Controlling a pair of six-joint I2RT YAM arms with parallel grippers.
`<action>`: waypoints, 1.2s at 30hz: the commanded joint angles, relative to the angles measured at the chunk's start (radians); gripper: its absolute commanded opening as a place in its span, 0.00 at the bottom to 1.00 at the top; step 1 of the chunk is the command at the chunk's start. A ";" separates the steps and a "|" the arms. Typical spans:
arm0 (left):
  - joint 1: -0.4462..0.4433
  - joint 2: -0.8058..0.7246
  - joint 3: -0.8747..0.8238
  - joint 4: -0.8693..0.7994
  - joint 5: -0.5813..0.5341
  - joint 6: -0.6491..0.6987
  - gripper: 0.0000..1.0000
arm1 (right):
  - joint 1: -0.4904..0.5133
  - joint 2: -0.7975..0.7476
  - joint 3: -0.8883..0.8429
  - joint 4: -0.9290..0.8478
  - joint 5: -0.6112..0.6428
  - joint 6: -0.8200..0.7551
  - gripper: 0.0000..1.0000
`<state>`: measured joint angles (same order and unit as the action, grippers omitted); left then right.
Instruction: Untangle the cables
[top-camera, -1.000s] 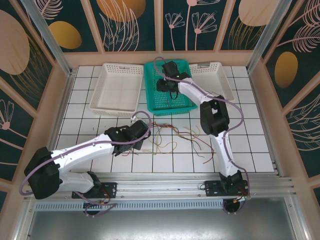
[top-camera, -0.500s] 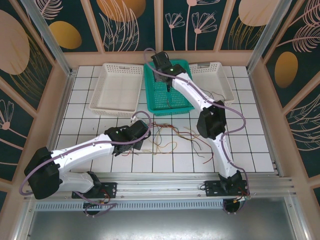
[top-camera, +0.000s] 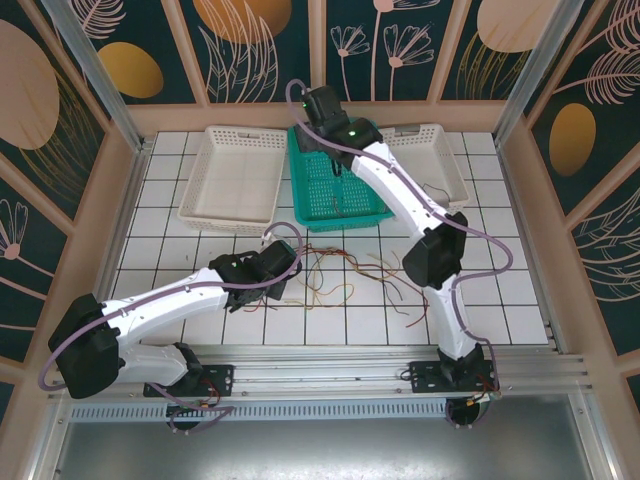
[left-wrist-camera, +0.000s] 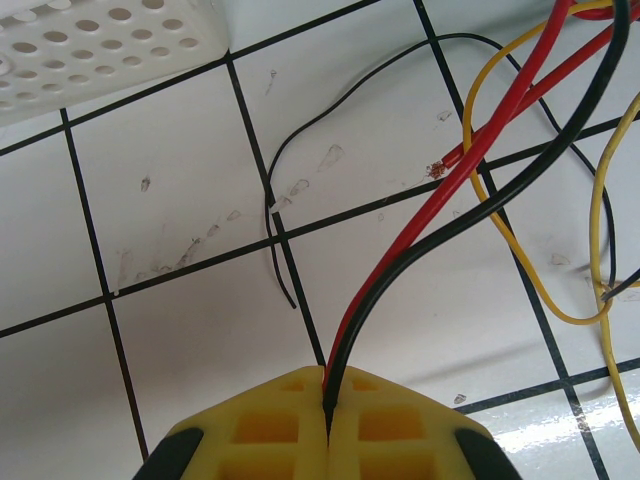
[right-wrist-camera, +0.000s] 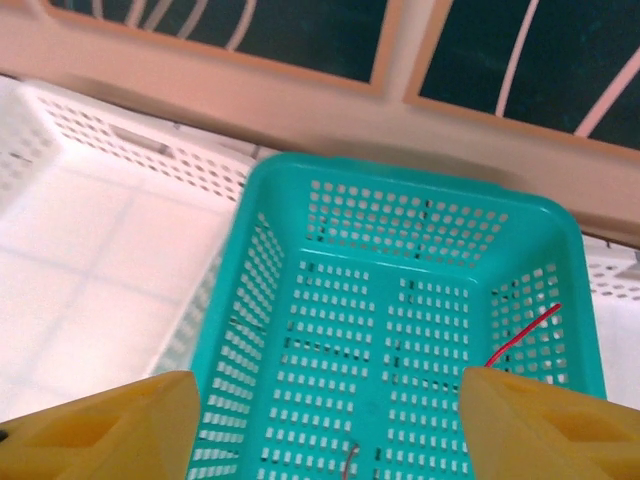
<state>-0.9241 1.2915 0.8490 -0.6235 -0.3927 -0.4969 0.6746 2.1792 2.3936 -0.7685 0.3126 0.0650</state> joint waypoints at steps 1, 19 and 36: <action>-0.011 0.007 -0.007 0.004 -0.006 0.014 0.00 | -0.004 -0.102 0.021 -0.012 -0.120 0.039 0.70; -0.011 -0.202 0.021 0.107 0.180 -0.017 0.00 | -0.017 -0.863 -1.232 0.505 -0.605 0.206 0.69; -0.011 -0.163 0.049 0.209 0.228 -0.114 0.00 | 0.099 -1.123 -1.819 0.823 -0.613 0.434 0.68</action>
<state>-0.9291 1.1126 0.8650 -0.4595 -0.1898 -0.5793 0.7582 1.0538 0.6182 -0.0769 -0.2905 0.4290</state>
